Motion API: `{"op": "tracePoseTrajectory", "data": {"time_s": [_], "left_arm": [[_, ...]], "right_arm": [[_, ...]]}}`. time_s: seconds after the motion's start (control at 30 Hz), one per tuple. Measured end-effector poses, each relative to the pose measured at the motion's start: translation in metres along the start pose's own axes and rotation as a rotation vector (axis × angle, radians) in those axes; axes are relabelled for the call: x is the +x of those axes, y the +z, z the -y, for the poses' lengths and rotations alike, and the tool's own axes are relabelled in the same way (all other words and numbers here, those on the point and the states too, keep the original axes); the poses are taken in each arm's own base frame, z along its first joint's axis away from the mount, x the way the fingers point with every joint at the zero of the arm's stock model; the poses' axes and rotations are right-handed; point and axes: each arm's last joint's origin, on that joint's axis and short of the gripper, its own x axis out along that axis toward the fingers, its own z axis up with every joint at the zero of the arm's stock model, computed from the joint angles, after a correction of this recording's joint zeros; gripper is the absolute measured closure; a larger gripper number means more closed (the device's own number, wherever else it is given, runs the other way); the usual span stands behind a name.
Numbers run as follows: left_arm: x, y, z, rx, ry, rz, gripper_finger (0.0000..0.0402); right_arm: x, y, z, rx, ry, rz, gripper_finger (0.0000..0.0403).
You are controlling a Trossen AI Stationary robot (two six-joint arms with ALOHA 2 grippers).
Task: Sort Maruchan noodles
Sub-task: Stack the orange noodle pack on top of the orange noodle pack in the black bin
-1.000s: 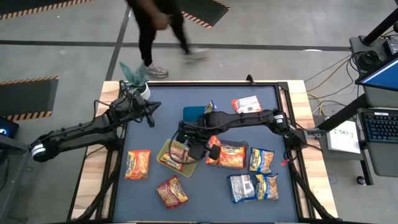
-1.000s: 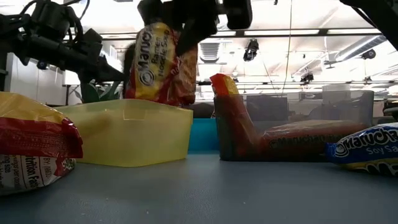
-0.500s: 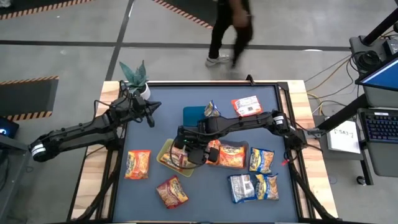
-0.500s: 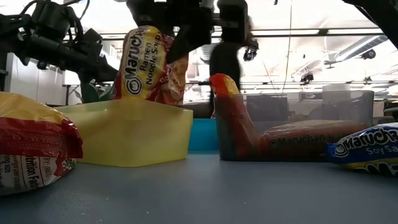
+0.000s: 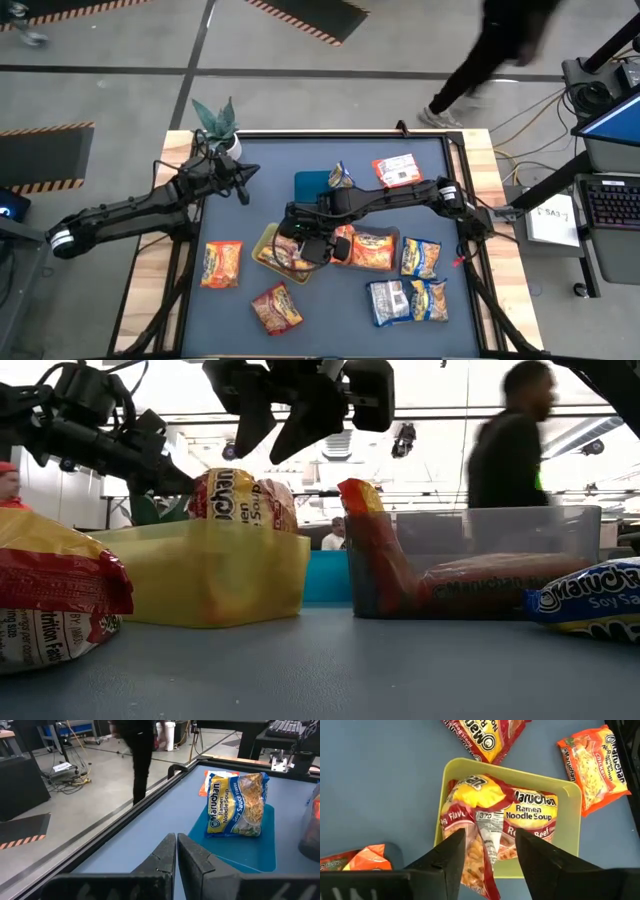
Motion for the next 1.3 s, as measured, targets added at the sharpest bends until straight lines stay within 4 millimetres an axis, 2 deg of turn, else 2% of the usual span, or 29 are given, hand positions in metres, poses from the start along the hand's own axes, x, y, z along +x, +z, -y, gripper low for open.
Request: {"op": "tracePoseTrajectory", "data": {"time_s": [0.27,0.4,0.5,0.63,0.83,0.9,1.0,1.13,1.3], "left_arm": [[0.000,0.000,0.000,0.001,0.000,0.000,0.0402],[0.000,0.000,0.000,0.001,0.000,-0.001,0.0402],[0.000,0.000,0.000,0.001,0.000,-0.001,0.0402],[0.000,0.000,0.000,0.001,0.000,-0.001,0.0402],[0.000,0.000,0.000,0.000,0.000,-0.001,0.0402],[0.000,0.000,0.000,0.000,0.000,-0.001,0.0402],[0.000,0.000,0.000,0.000,0.000,-0.001,0.0402],[0.000,0.000,0.000,-0.006,0.000,0.001,0.0402],[0.000,0.000,0.000,-0.025,0.000,0.005,0.0402]], "right_arm": [[0.000,0.000,0.000,0.016,-0.001,0.000,0.0244],[-0.001,0.002,-0.001,0.087,-0.017,-0.026,0.0253],[-0.013,0.005,-0.001,0.141,-0.053,-0.055,0.0260],[-0.041,0.009,-0.002,0.234,-0.097,-0.031,0.0274],[-0.086,-0.003,-0.011,0.524,-0.120,-0.035,0.0317],[-0.095,-0.010,-0.015,0.661,-0.126,-0.038,0.0334],[-0.104,-0.023,-0.023,0.876,-0.134,-0.046,0.0357],[-0.115,-0.039,-0.041,1.066,-0.152,-0.079,0.0387],[-0.124,-0.058,-0.070,1.297,-0.346,-0.244,0.0394]]}}
